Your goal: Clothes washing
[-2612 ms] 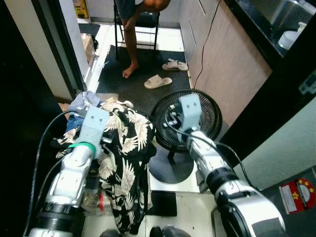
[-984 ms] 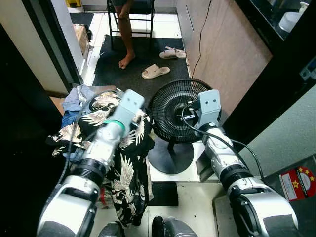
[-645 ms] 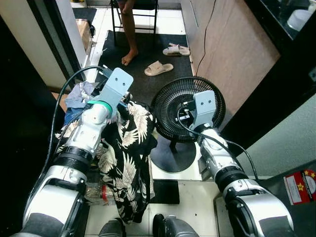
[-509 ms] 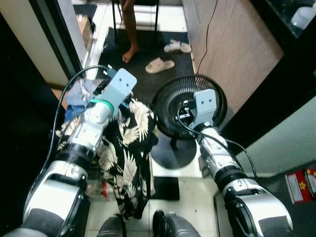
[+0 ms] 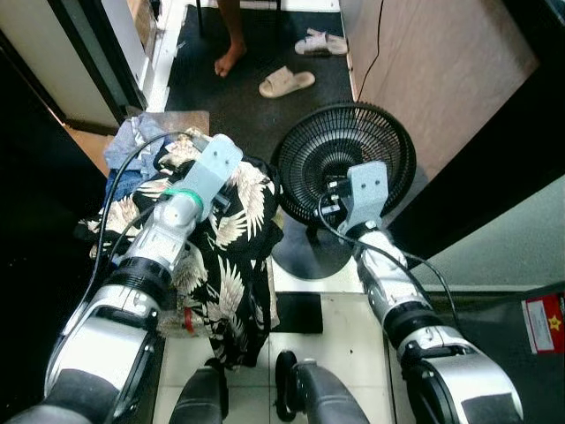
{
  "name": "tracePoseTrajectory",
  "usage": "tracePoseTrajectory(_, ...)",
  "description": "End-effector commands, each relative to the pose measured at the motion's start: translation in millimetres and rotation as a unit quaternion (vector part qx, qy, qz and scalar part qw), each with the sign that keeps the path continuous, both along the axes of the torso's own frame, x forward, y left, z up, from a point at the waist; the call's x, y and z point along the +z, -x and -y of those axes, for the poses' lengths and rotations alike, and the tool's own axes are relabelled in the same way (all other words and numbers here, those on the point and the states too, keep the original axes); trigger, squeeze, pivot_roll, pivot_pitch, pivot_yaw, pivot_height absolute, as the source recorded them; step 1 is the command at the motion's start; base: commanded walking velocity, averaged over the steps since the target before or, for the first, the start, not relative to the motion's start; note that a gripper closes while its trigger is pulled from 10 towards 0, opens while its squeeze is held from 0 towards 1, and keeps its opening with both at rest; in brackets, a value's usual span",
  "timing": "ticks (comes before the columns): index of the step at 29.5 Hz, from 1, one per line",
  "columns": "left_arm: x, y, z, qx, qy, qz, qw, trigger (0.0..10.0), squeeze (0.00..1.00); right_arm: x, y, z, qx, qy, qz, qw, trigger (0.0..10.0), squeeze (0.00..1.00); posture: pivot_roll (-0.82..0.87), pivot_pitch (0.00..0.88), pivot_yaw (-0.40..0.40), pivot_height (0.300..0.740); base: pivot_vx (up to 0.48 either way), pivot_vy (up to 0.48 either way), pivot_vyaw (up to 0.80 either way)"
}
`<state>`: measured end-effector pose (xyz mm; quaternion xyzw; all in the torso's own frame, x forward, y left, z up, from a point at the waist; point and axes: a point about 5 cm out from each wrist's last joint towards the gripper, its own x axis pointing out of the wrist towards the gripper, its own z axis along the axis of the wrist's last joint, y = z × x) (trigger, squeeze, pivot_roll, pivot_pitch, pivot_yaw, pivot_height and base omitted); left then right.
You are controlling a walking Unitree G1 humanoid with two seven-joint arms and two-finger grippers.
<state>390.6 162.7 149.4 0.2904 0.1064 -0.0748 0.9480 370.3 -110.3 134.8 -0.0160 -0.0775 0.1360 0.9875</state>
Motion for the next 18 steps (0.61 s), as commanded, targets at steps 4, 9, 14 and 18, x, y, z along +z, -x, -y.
tracePoseTrajectory(4, -30.8, 11.4, -22.6, 0.048, -0.012, -0.076, 0.996, 10.0, 0.00, -8.1, 4.3, -6.1, 0.008, -0.007, -0.013, 1.000, 10.0, 0.00, 0.08, 0.334, 0.037, 0.740, 0.000, 0.000, 0.00)
tracePoseTrajectory(9, -33.8, 13.5, -31.6, 0.060, -0.015, -0.084, 0.995, 5.8, 0.00, -7.4, 4.4, -7.7, 0.012, -0.007, -0.013, 1.000, 10.0, 0.00, 0.09, 0.332, 0.036, 0.740, 0.000, 0.000, 0.00)
tracePoseTrajectory(14, -32.6, 15.3, -30.6, 0.048, -0.005, -0.071, 0.996, 0.0, 0.00, -6.4, 4.3, -7.1, 0.012, -0.007, -0.011, 1.000, 10.0, 0.00, 0.09, 0.331, 0.037, 0.740, 0.000, 0.000, 0.00)
tracePoseTrajectory(18, -29.1, 17.6, -26.0, 0.040, 0.018, -0.052, 0.998, 0.0, 0.00, -5.3, 4.1, -5.5, 0.010, -0.007, -0.008, 1.000, 10.0, 0.00, 0.08, 0.319, 0.033, 0.740, 0.000, 0.000, 0.00)
